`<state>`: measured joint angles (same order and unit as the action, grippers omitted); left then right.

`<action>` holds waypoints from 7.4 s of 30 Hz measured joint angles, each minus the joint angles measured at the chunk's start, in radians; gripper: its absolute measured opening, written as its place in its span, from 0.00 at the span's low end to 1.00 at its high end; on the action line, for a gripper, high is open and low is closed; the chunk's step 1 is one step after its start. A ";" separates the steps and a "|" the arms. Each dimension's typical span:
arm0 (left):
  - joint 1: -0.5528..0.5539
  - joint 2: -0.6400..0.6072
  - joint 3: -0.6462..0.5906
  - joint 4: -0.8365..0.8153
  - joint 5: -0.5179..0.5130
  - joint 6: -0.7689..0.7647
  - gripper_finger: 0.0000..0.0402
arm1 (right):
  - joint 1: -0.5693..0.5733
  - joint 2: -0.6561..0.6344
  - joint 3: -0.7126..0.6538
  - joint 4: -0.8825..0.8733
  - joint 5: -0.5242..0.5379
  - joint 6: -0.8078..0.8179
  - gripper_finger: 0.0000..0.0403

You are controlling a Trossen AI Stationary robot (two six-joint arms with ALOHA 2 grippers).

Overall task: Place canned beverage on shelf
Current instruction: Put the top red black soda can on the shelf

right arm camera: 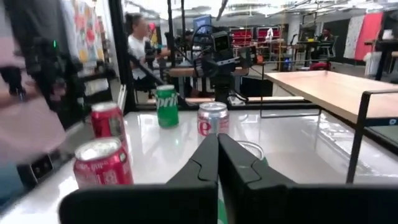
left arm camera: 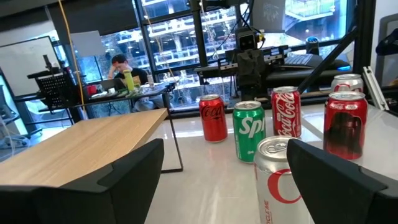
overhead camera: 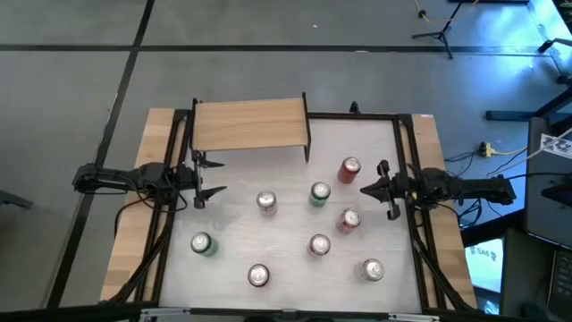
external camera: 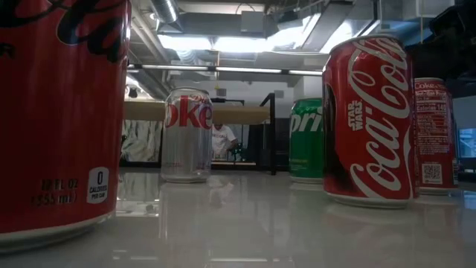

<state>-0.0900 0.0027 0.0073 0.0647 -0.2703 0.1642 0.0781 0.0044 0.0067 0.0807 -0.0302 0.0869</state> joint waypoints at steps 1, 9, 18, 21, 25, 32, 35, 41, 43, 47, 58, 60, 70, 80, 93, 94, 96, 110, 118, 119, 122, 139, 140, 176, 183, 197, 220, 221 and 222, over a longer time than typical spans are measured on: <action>0.000 0.000 0.000 0.000 0.000 0.000 0.82 | 0.000 0.000 0.000 0.013 0.020 0.040 0.00; 0.000 0.000 0.000 0.000 0.003 -0.070 0.82 | 0.000 0.000 0.000 0.160 0.117 0.254 0.20; 0.000 0.000 0.000 0.000 0.003 -0.109 0.82 | 0.000 0.000 0.036 0.324 0.084 0.253 0.59; 0.000 0.000 0.000 0.000 0.003 -0.109 0.82 | 0.000 0.000 0.077 0.313 0.042 0.245 0.67; 0.000 0.000 0.000 0.000 0.003 -0.109 0.82 | 0.000 0.010 0.117 0.307 0.037 0.231 0.73; 0.000 0.000 0.000 0.000 0.003 -0.109 0.82 | 0.000 0.131 0.265 0.265 0.037 0.107 0.72; 0.000 0.000 0.000 0.000 0.003 -0.109 0.82 | 0.000 0.213 0.386 0.102 0.043 0.016 0.72; 0.000 0.000 0.000 0.000 0.003 -0.109 0.82 | 0.000 0.401 0.659 -0.346 0.244 -0.042 0.72; 0.000 0.000 0.000 0.000 0.003 -0.109 0.82 | 0.000 0.466 0.727 -0.470 0.318 -0.042 0.72; 0.000 0.000 0.000 0.000 0.003 -0.109 0.82 | 0.000 0.585 0.808 -0.688 0.416 -0.042 0.72; 0.000 0.000 0.000 0.000 0.003 -0.109 0.82 | -0.057 0.813 0.821 -0.863 0.431 -0.056 0.72; 0.000 0.000 0.000 0.000 0.003 -0.109 0.82 | -0.100 0.844 0.822 -0.863 0.378 -0.081 0.72; 0.000 0.000 0.000 0.000 0.003 -0.109 0.82 | -0.315 1.017 0.822 -0.849 0.124 -0.206 0.72; 0.000 0.000 0.000 0.000 0.003 -0.109 0.82 | -0.382 1.094 0.822 -0.837 0.073 -0.278 0.72; 0.000 0.000 0.000 -0.001 0.002 -0.109 0.82 | -0.382 1.168 0.825 -0.826 0.083 -0.293 0.72; 0.000 0.000 0.000 -0.001 0.002 -0.109 0.82 | -0.382 1.173 0.825 -0.825 0.083 -0.295 0.72; 0.000 0.000 0.000 -0.001 0.002 -0.109 0.82 | -0.382 1.183 0.826 -0.816 0.083 -0.297 0.72; 0.000 0.000 0.000 -0.001 0.003 -0.109 0.82 | -0.380 1.202 0.822 -0.757 0.078 -0.270 0.72; 0.000 0.000 0.000 -0.001 0.002 -0.109 0.82 | -0.380 1.204 0.821 -0.720 0.073 -0.268 0.72; 0.000 0.000 0.000 -0.001 0.003 -0.109 0.82 | -0.380 1.204 0.821 -0.720 0.073 -0.268 0.72; 0.000 0.000 0.000 -0.001 0.002 -0.109 0.82 | -0.380 1.204 0.821 -0.720 0.073 -0.268 0.72; 0.000 0.000 0.000 -0.002 0.003 -0.109 0.82 | -0.380 1.209 0.817 -0.727 0.064 -0.268 0.84; 0.000 0.000 0.000 -0.002 0.002 -0.109 0.82 | -0.380 1.208 0.816 -0.731 0.062 -0.267 0.86; 0.000 0.000 0.000 -0.004 0.002 -0.103 0.82 | -0.380 1.316 0.816 -0.724 0.047 -0.267 0.72; 0.000 0.000 0.000 -0.004 0.002 -0.104 0.82 | -0.380 1.316 0.816 -0.726 -0.012 -0.270 0.76; 0.000 0.000 0.000 -0.004 -0.016 -0.103 0.82 | -0.379 1.315 0.978 -0.863 -0.032 -0.283 0.75; 0.000 0.000 0.000 -0.003 -0.017 -0.109 0.82 | -0.413 1.625 1.801 -1.189 -0.072 -0.601 0.74; 0.000 0.000 0.000 -0.003 -0.017 -0.109 0.82 | -0.423 1.654 1.840 -1.199 -0.076 -0.618 0.74; 0.000 0.000 0.000 -0.003 -0.017 -0.110 0.82 | -0.435 1.680 1.879 -1.211 -0.078 -0.632 0.74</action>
<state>-0.0898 0.0026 0.0071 0.0612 -0.2871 0.0544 -0.3570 1.6848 1.8852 -1.1305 -0.1079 -0.5451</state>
